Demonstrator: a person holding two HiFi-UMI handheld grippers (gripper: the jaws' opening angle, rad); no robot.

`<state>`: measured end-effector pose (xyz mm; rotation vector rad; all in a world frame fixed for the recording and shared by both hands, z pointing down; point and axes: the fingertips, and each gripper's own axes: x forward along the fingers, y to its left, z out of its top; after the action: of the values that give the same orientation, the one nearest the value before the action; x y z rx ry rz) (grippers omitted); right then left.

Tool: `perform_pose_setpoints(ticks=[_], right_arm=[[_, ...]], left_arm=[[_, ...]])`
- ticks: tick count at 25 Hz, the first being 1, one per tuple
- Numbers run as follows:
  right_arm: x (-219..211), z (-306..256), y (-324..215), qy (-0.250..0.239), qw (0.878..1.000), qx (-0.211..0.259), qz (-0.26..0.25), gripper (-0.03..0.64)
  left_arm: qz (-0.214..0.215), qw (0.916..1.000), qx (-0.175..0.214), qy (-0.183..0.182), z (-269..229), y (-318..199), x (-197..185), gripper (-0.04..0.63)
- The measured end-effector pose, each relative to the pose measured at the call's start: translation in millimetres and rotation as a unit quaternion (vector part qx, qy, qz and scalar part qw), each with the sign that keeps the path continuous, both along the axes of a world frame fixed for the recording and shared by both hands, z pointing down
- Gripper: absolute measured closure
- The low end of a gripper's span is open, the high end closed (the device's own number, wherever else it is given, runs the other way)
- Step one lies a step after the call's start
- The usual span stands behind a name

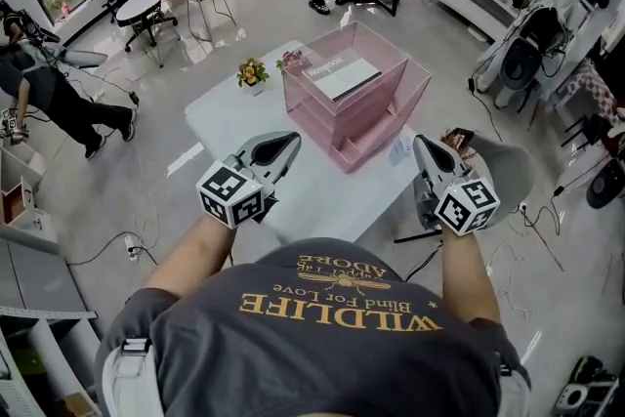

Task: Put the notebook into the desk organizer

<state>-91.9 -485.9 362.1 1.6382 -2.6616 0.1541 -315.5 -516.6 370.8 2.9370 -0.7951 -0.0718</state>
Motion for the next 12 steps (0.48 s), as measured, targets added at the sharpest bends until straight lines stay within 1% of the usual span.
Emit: perform_pose_setpoints(ticks=[5, 12], right_arm=[[-4.6, 0.6, -0.7, 0.013, 1.000, 0.000, 0.003, 0.618], [-1.9, 1.5, -2.5, 0.019, 1.000, -0.005, 0.003, 0.618]], left_arm=[[0.002, 1.0000, -0.003, 0.000, 2.5, 2.3, -4.2, 0.595], [-0.001, 1.0000, 0.000, -0.002, 1.6, 1.7, -3.9, 0.595]])
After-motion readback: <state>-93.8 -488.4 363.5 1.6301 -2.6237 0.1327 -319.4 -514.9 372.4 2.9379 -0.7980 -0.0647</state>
